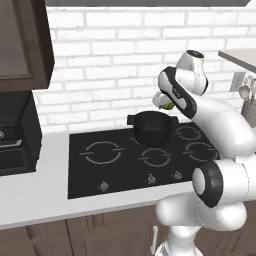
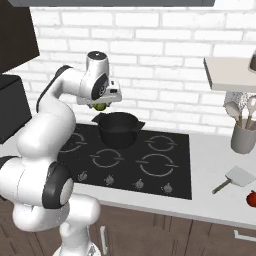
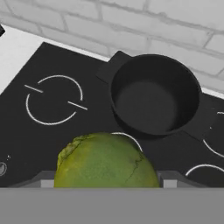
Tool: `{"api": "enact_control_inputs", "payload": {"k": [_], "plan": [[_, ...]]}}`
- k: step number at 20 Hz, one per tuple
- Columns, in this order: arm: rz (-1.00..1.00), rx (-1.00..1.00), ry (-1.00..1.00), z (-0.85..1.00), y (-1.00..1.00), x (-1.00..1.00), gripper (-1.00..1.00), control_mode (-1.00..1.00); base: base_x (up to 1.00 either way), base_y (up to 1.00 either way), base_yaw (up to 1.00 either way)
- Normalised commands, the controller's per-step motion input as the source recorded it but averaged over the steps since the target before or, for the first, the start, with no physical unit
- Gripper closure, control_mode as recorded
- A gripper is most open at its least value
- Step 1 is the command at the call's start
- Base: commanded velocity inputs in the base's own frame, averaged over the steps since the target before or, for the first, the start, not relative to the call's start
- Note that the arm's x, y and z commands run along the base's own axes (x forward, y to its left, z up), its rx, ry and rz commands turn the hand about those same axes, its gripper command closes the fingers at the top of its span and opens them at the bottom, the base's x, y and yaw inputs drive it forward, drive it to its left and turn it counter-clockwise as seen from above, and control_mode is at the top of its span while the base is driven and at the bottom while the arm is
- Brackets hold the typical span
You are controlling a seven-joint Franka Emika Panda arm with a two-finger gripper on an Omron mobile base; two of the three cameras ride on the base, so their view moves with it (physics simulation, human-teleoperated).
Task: Put the lime and bell pepper in the pot. Retrieve the spatula and lightly stir the vegetables in the pot.
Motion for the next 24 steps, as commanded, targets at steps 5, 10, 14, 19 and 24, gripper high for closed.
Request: {"api": "enact_control_inputs", "payload": {"k": [5,10,14,19,24], "plan": [[0.00,0.00,0.09,-0.50,0.00,0.57,1.00,-1.00,0.00,0.00,0.00],[0.00,-0.02,0.10,-0.69,0.00,0.51,1.00,-1.00,0.00,0.00,0.00],[0.00,0.00,0.07,-0.66,0.00,0.42,1.00,-1.00,0.00,0.00,0.00],[0.00,0.00,0.04,-0.53,0.00,0.43,1.00,-1.00,0.00,0.00,0.00],[0.00,0.00,0.04,-0.44,0.00,0.44,1.00,-1.00,0.00,0.00,0.00]]}}
